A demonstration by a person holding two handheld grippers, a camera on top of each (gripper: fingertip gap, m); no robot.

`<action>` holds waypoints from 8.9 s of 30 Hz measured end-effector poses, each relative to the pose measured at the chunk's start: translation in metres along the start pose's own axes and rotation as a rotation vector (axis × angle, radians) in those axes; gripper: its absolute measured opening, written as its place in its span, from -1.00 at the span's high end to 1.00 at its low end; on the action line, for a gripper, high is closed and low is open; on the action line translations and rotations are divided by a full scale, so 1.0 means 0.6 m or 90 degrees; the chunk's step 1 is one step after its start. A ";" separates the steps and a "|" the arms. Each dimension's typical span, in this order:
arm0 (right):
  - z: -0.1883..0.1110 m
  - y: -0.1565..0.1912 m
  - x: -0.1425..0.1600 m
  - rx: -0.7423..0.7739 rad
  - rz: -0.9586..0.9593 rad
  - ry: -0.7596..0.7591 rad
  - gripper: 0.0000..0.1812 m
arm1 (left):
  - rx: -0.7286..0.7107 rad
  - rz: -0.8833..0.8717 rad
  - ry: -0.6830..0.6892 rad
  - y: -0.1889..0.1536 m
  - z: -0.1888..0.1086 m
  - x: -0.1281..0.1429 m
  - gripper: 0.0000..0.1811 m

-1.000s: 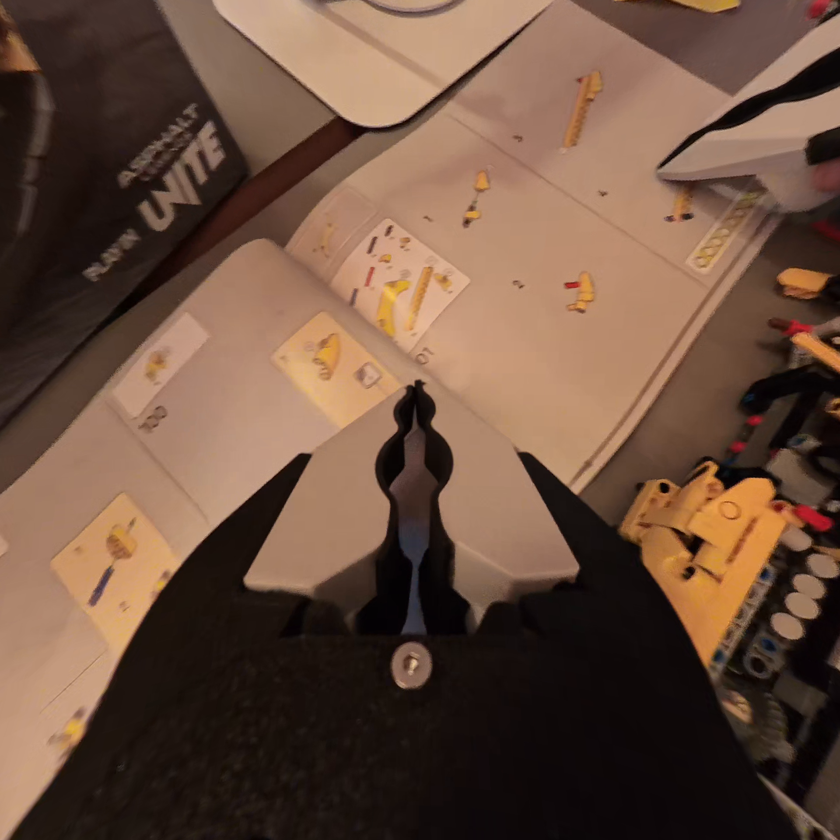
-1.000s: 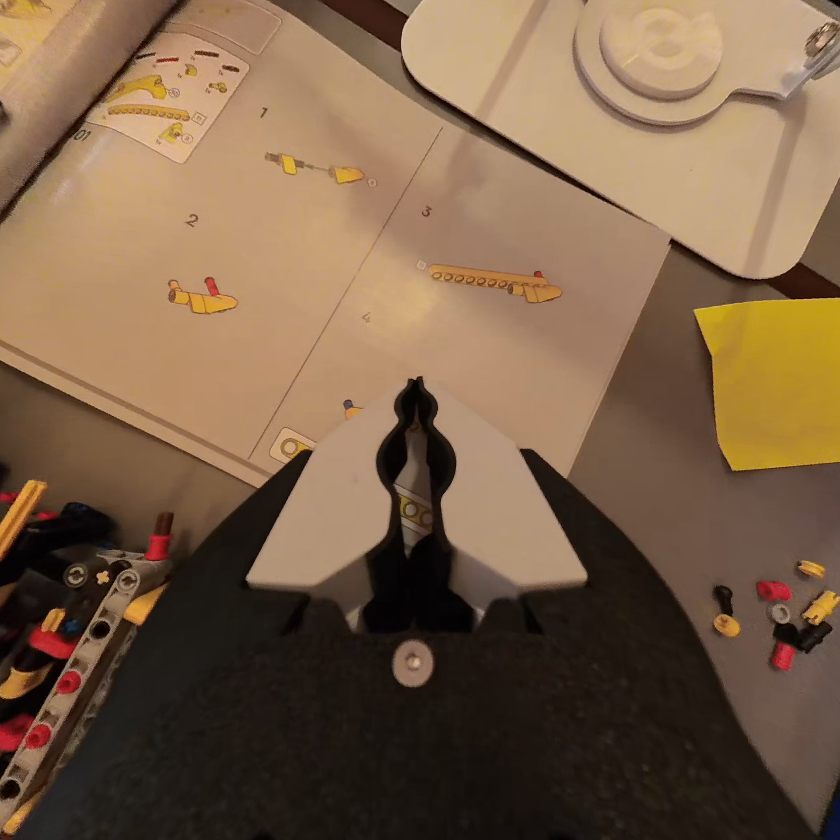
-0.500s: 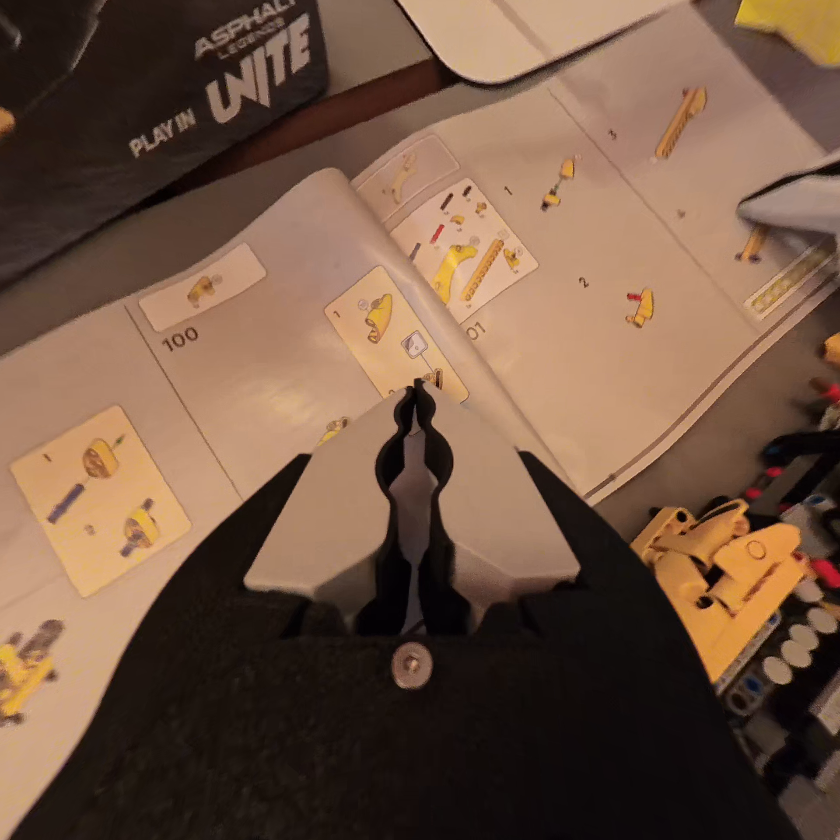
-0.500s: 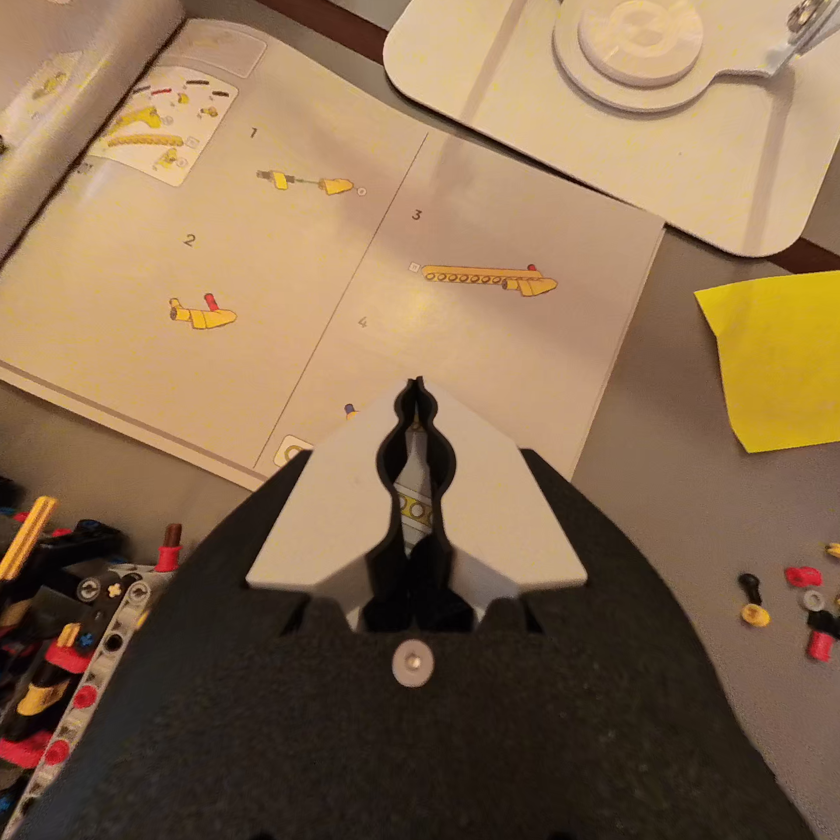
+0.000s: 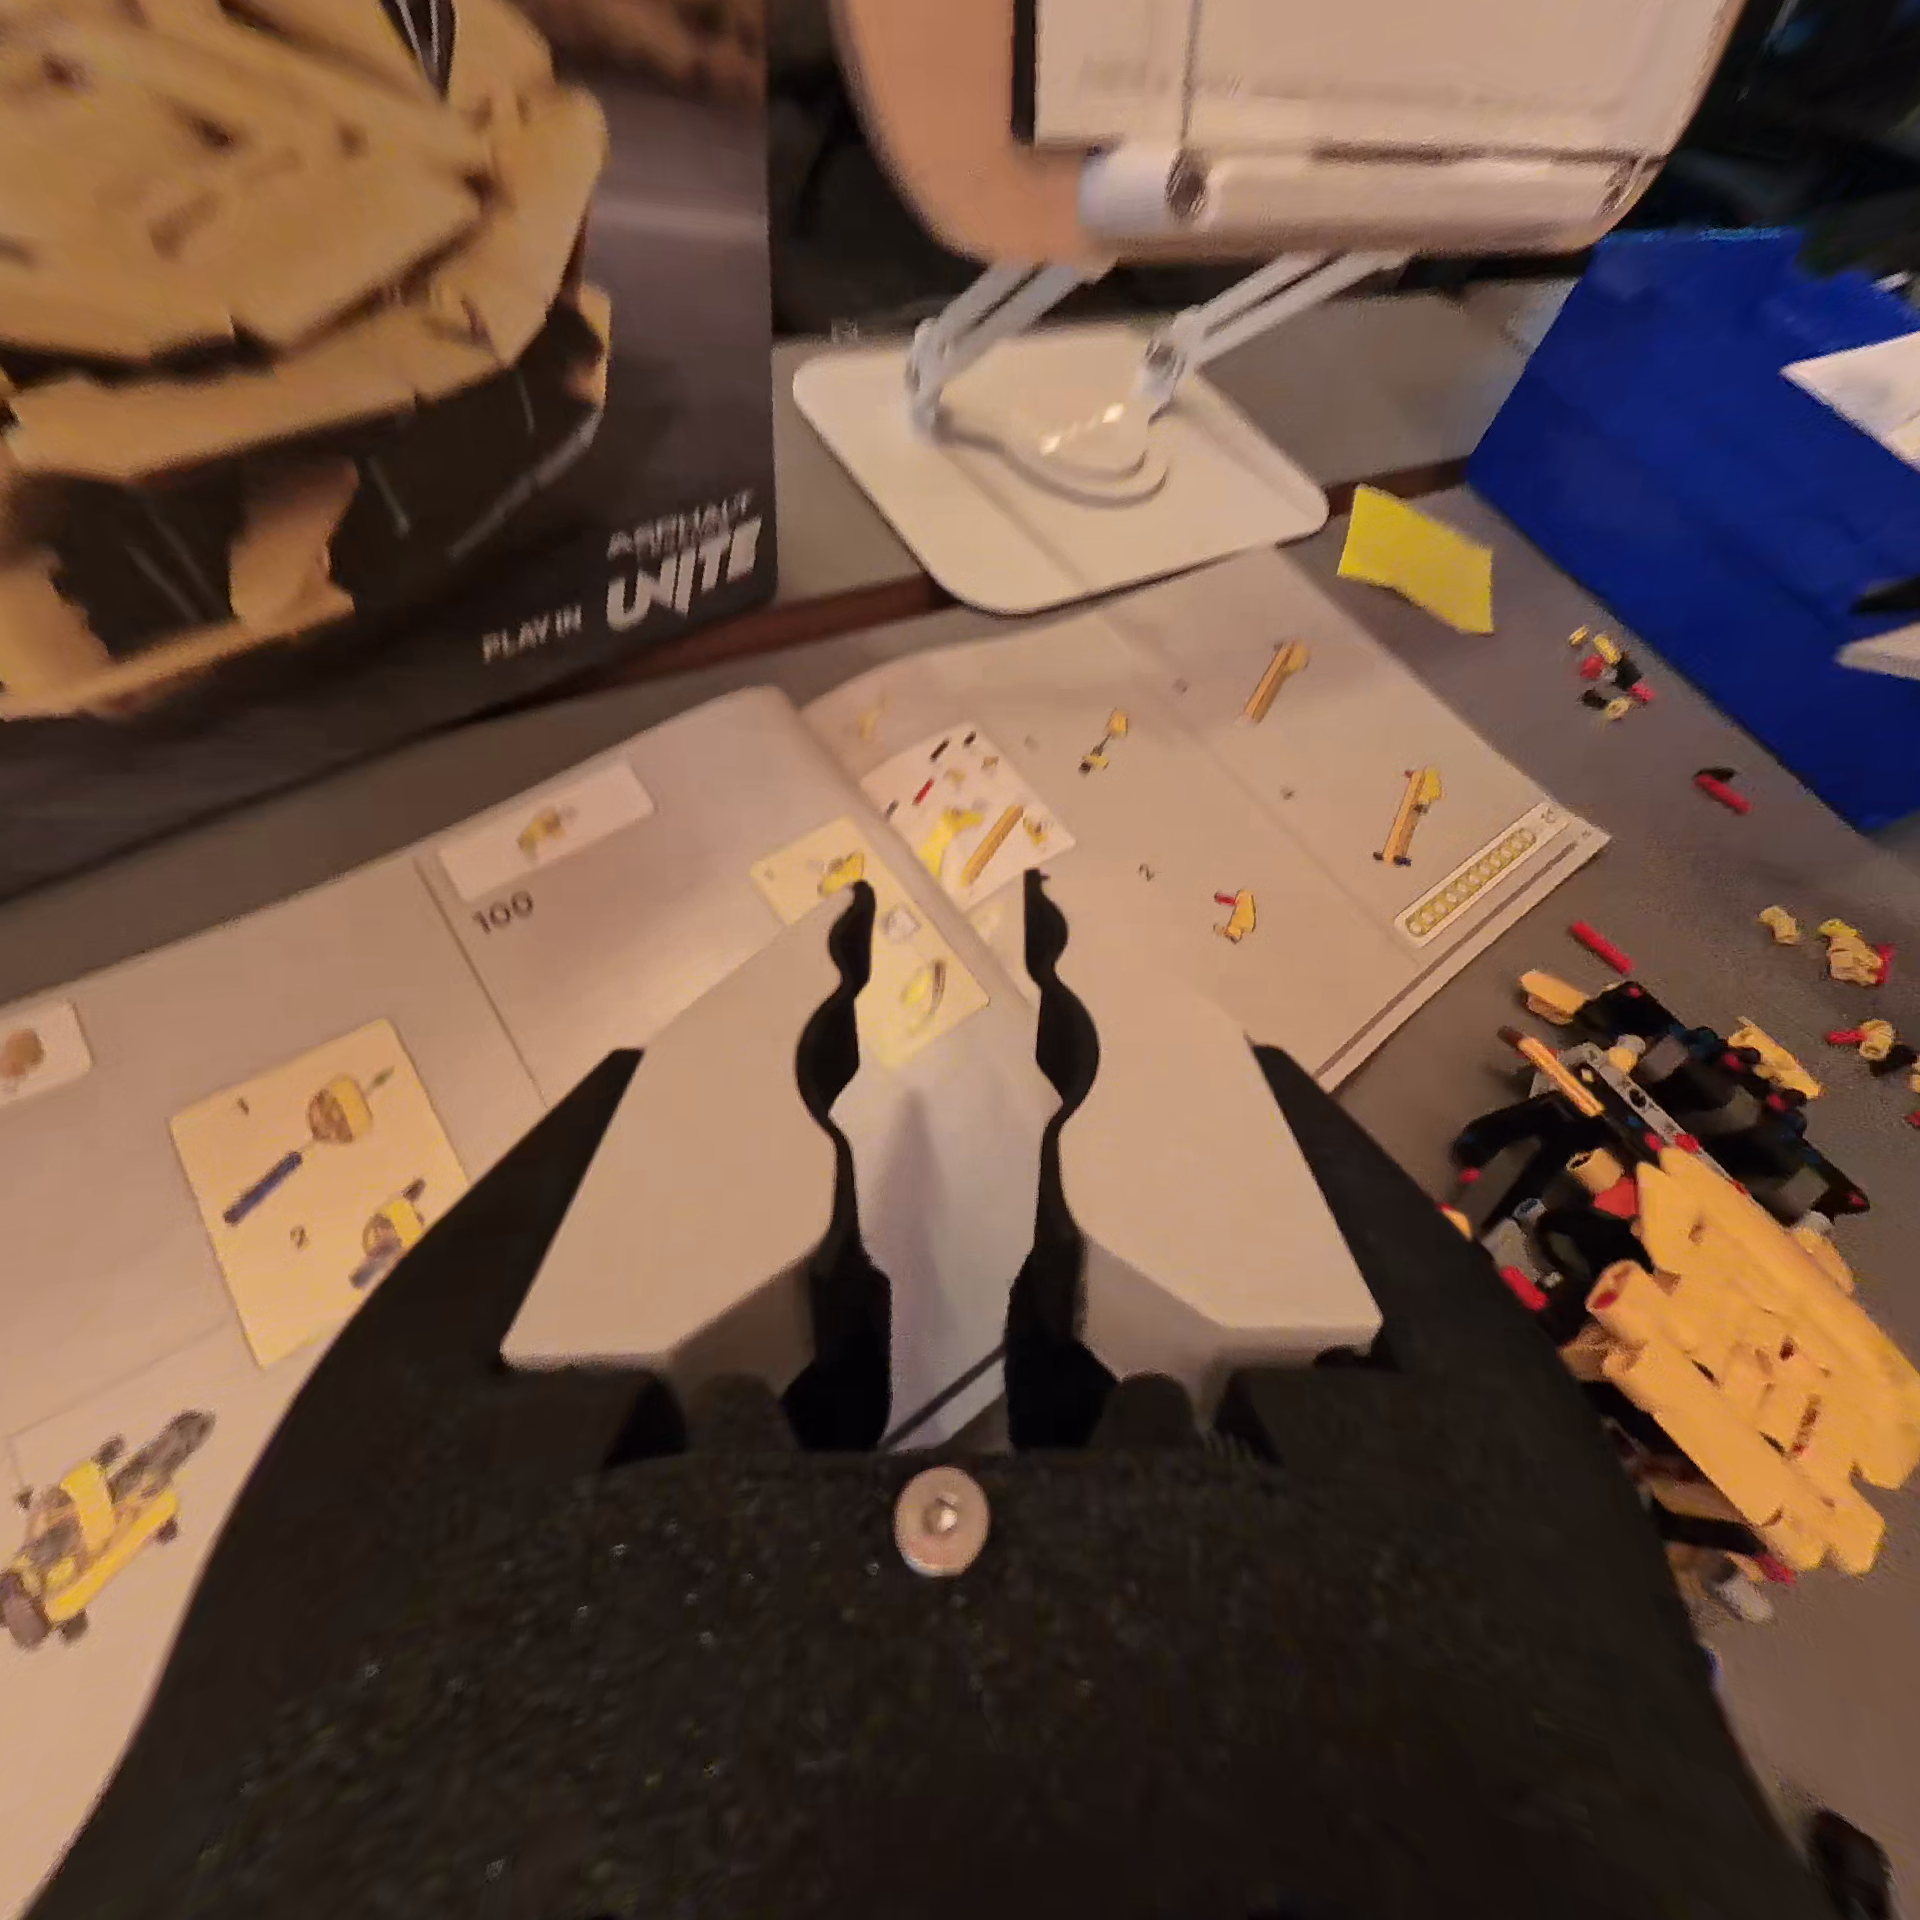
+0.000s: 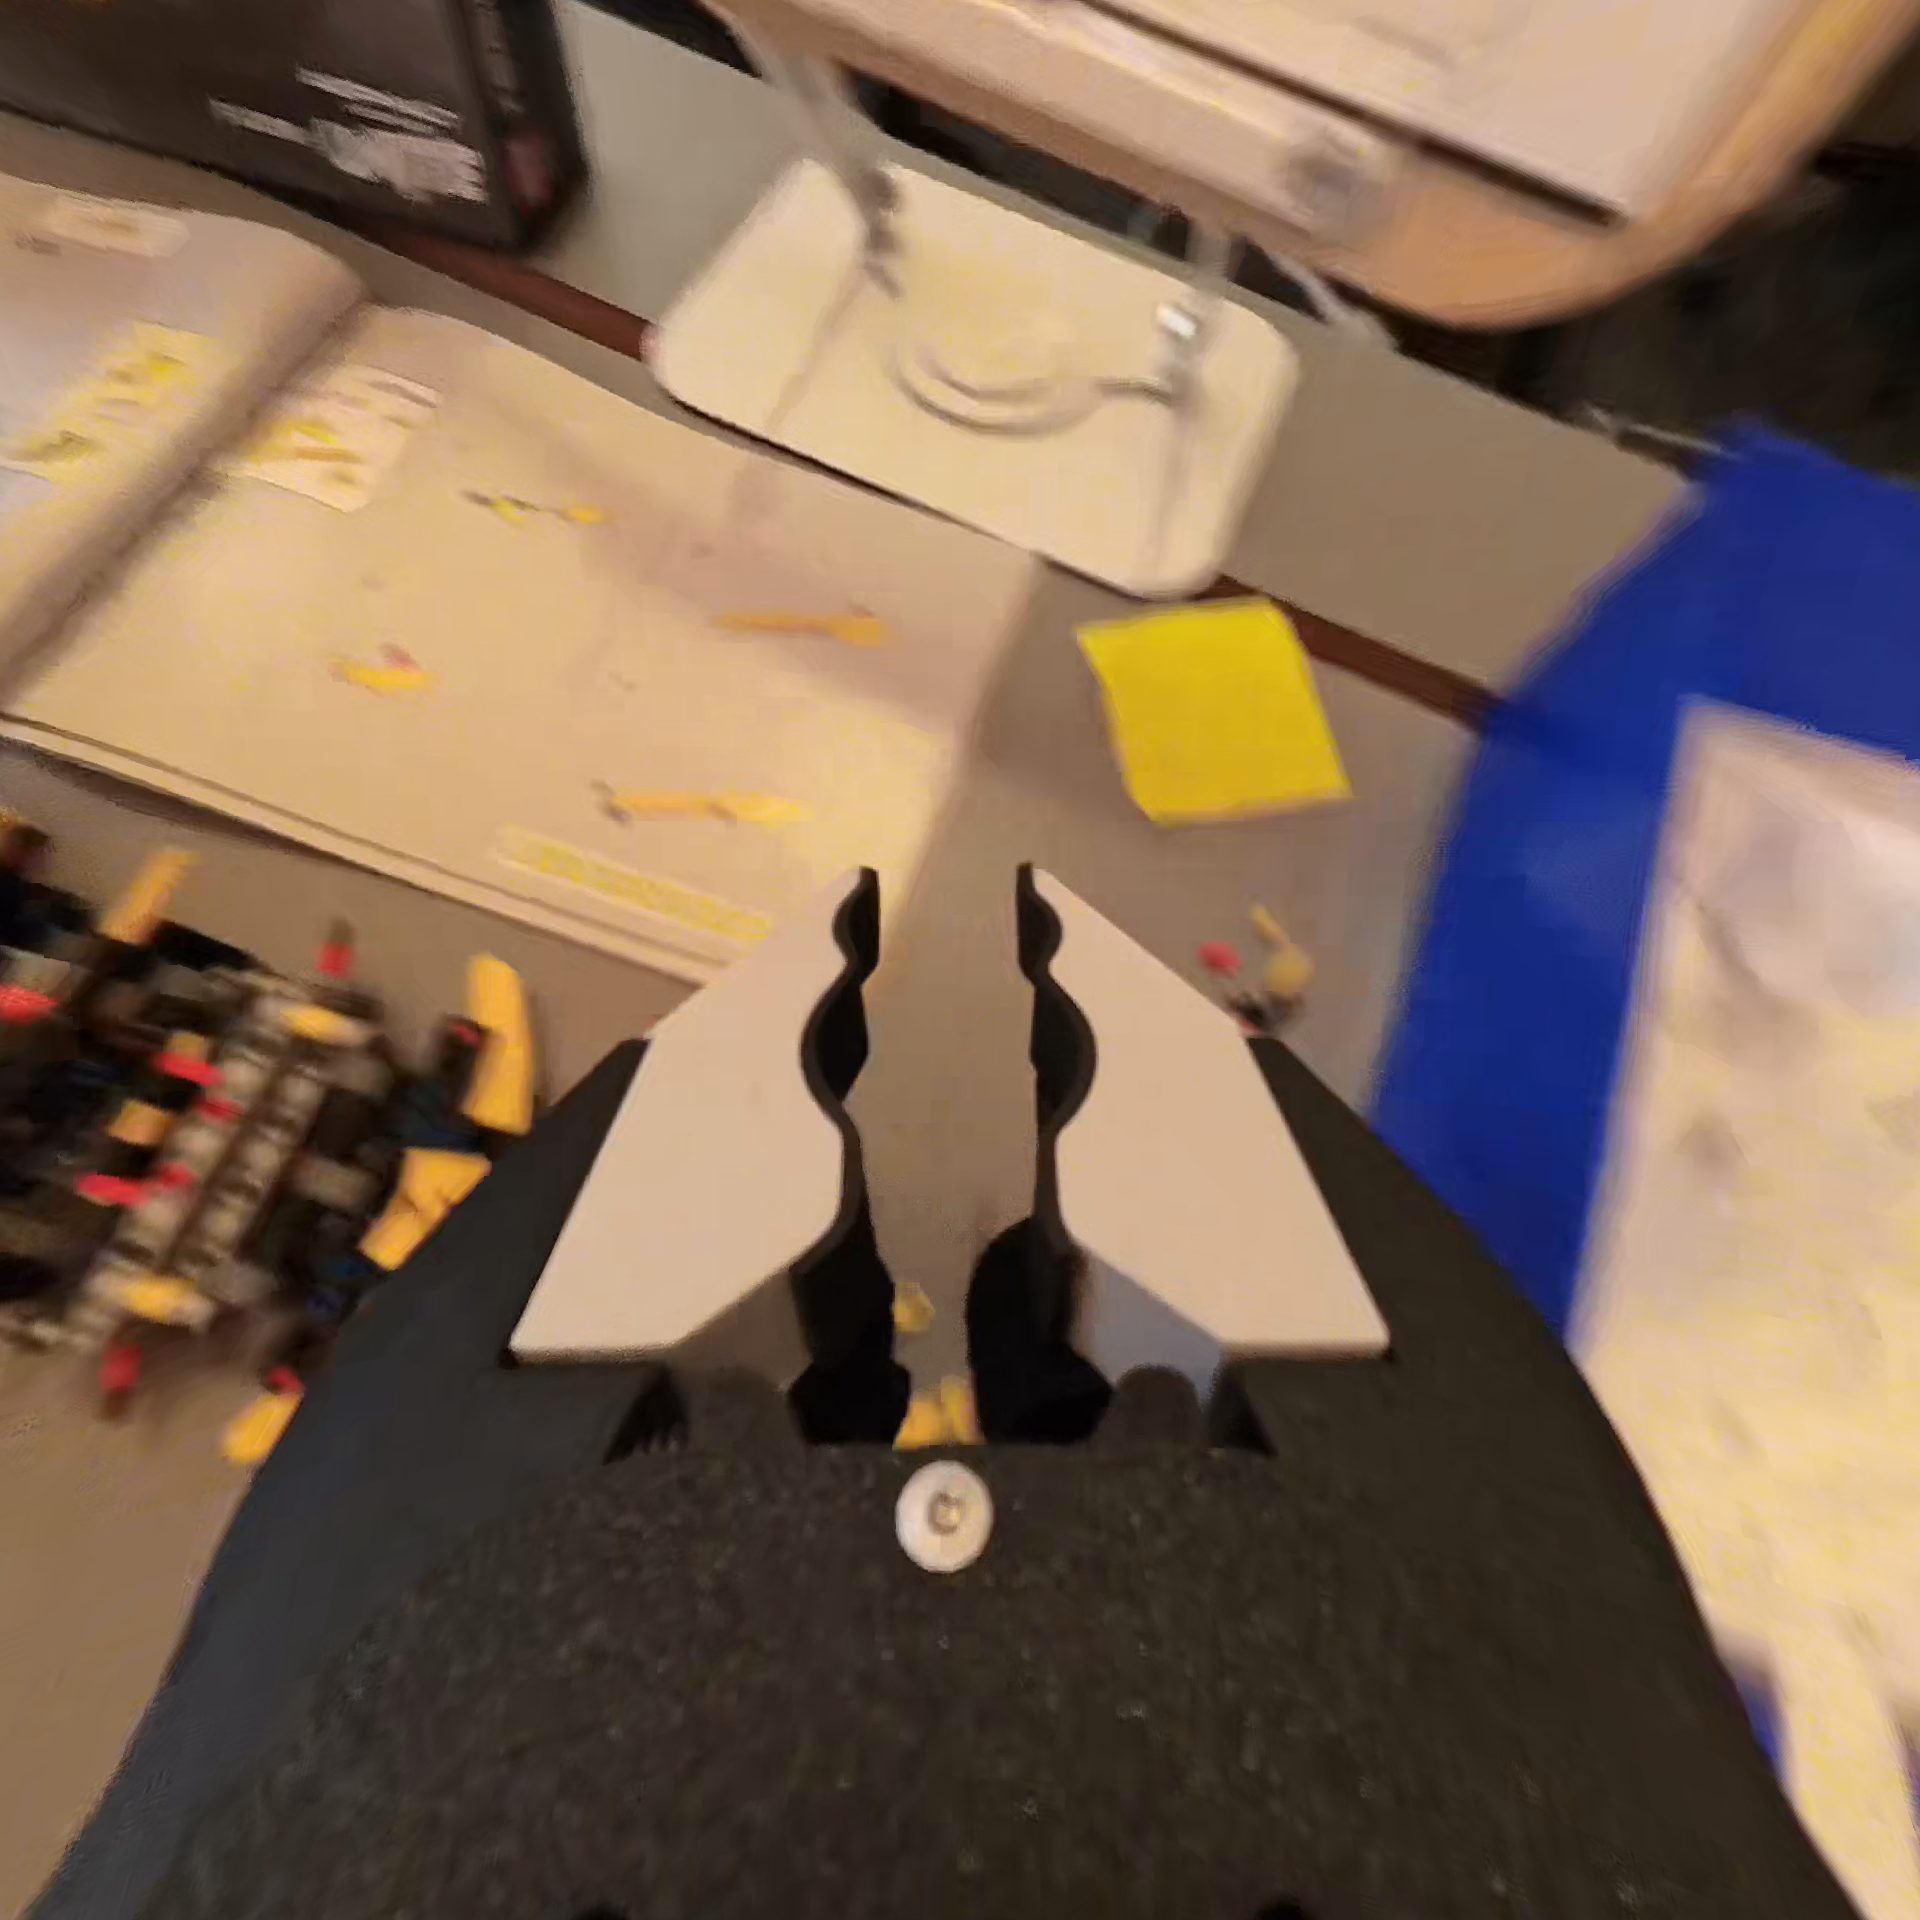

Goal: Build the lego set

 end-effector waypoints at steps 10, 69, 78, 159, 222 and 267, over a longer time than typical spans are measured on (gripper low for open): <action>-0.021 -0.042 0.162 0.122 0.149 0.079 0.72 | 0.058 0.038 -0.089 -0.014 -0.002 -0.004 0.70; 0.045 0.082 0.106 -0.112 -0.043 0.140 0.95 | 0.005 0.117 -0.061 0.018 -0.013 0.009 0.81; -0.003 -0.032 0.147 0.058 0.018 0.162 0.95 | 0.015 0.110 -0.059 0.013 -0.008 0.012 0.81; -0.134 0.283 0.180 -0.436 -0.178 0.136 0.95 | 0.005 0.144 -0.020 0.014 -0.003 0.020 0.81; -0.203 0.121 0.157 -0.469 0.290 -0.041 0.90 | -0.004 0.171 -0.014 0.008 -0.004 0.018 0.81; -0.125 0.023 0.183 -0.094 -0.015 0.107 0.80 | -0.004 0.185 0.000 0.005 0.001 0.024 0.81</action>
Point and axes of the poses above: each gripper's, where its closed fingertips meet, z out along the fingers, x out of its underside, y = z × x across the jaws, the point moved 10 cm from there along -z, back along the fingers, and after that the axes turned 9 degrees about -y, right-handed, at the moved point
